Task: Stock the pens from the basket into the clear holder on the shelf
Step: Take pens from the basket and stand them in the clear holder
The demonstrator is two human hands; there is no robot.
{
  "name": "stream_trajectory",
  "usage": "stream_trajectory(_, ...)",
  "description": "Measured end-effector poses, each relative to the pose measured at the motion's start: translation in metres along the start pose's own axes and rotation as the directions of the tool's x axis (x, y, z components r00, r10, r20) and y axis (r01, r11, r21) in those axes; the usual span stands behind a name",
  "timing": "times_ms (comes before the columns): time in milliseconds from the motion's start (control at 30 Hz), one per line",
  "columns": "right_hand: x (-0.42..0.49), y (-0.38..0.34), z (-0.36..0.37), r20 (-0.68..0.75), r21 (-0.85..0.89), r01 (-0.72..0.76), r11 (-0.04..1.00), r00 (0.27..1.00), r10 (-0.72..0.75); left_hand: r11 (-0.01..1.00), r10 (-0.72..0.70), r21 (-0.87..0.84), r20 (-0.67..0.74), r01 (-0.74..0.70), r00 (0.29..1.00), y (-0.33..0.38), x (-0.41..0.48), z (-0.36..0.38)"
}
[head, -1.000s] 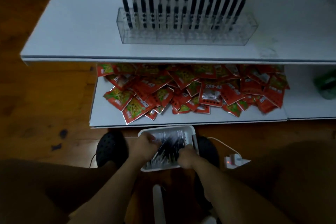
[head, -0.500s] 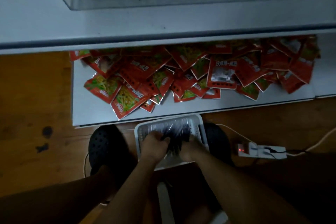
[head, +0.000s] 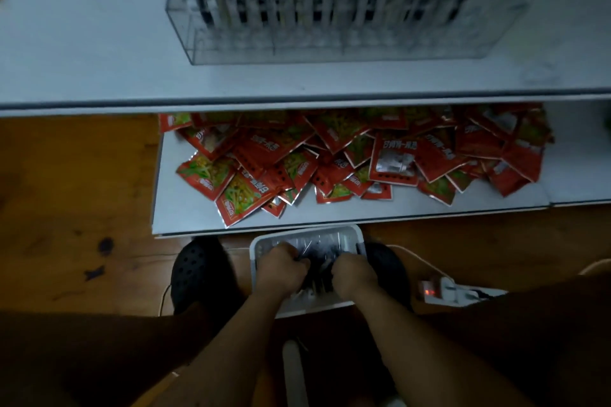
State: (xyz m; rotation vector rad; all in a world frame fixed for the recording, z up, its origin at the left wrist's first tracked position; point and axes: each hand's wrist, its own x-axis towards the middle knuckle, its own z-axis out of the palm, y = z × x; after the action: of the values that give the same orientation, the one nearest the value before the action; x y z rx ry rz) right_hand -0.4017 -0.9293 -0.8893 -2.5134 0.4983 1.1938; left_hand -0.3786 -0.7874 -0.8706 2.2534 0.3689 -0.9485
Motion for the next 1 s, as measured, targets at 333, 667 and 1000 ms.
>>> stream_trajectory(333, -0.12, -0.001, -0.089, -0.151, 0.33, 0.296, 0.896, 0.954, -0.259, 0.971, 0.239, 0.022, -0.092, -0.238, 0.967, 0.053, -0.08, -0.065)
stream_trajectory(667, -0.21, -0.021, -0.188, -0.56, 0.418, 0.615, 0.669, 0.754, -0.344, 0.834, 0.511, -0.013, -0.356, -0.551, 0.782, 0.13, -0.164, -0.148)
stream_trajectory(1000, -0.225, -0.025, -0.288, -0.959, 0.226, 0.779, 0.584, 0.283, -0.006, 0.754, 0.483, -0.007, -0.672, -0.657, 0.561, 0.143, -0.162, -0.221)
